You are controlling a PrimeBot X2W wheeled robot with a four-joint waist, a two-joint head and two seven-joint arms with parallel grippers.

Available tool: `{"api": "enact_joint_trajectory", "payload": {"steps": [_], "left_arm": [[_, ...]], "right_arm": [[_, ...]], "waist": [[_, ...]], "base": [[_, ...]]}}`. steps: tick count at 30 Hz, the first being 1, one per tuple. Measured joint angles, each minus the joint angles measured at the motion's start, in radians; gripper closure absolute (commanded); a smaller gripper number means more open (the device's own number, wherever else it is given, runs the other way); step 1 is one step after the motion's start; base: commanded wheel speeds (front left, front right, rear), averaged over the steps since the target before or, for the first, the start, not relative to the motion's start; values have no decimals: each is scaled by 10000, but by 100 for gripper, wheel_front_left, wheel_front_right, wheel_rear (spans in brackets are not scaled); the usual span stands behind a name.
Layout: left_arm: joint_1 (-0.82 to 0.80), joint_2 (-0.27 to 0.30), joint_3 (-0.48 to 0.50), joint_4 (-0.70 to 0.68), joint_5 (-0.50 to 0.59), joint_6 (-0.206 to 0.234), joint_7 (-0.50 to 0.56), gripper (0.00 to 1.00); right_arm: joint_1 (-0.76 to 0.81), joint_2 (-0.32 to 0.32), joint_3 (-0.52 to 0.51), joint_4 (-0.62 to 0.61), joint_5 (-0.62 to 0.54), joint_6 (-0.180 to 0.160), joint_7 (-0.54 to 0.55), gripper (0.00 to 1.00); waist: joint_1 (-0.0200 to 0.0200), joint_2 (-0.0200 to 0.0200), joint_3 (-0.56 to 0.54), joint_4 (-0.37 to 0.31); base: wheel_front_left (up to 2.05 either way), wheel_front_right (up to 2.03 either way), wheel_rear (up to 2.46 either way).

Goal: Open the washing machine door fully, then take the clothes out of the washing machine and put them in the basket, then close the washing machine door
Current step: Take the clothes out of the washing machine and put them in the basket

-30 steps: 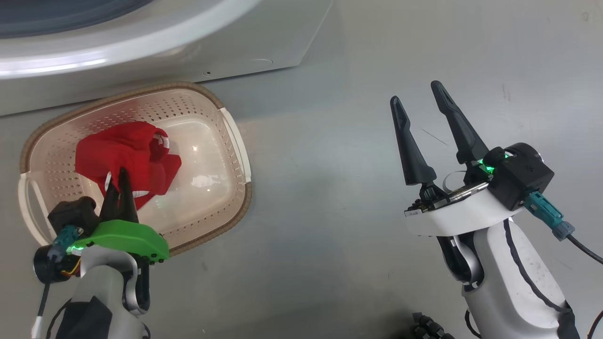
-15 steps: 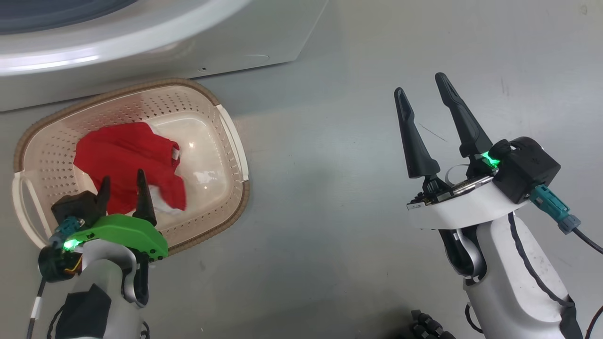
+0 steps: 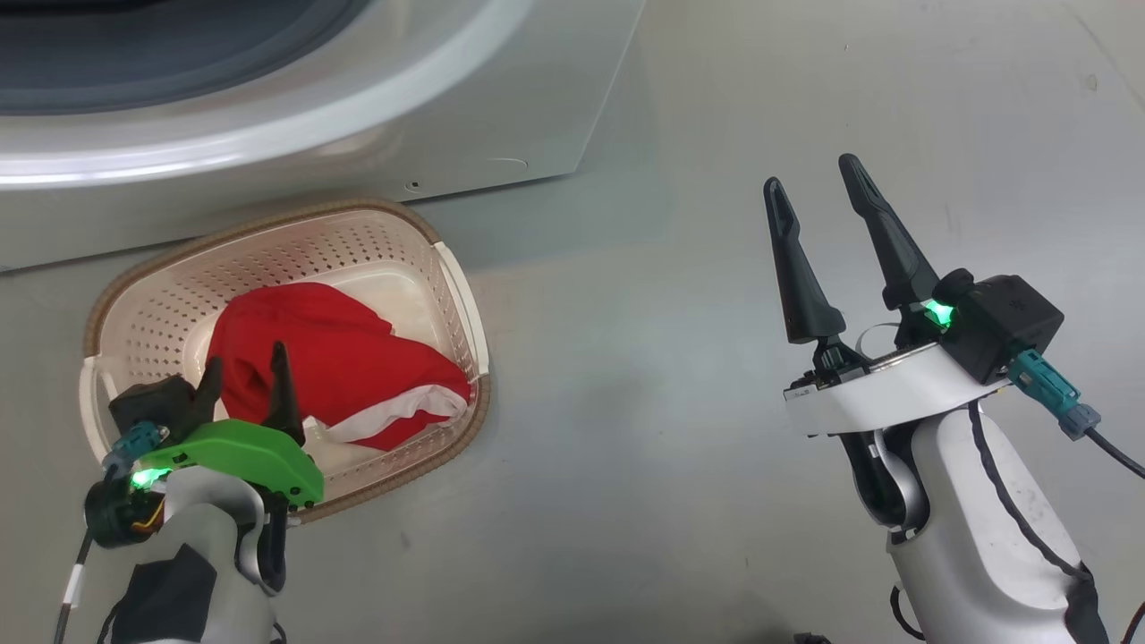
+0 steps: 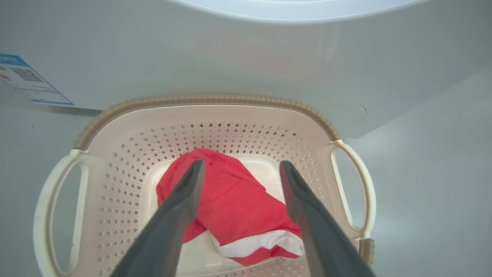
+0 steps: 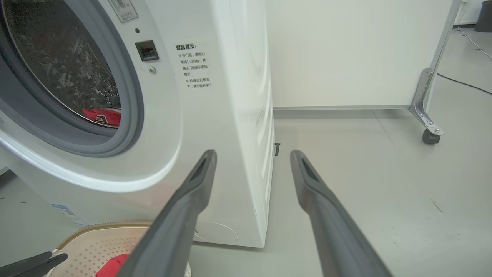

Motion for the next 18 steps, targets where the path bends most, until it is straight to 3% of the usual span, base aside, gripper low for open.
{"api": "enact_joint_trajectory", "payload": {"steps": [7,18], "left_arm": [[-57,-25,-213,-497,410,-173,-10,0],[-31,-52,-176,-2606,1104,-174,-38,0]], "right_arm": [[493,0,-309,270,-107,0,0,0],[1113,0,-579,376,-182,0,0,0]], "waist": [[0,0,-771,199],[0,0,-1862,629]], "base": [[0,0,0],[0,0,0]]}}
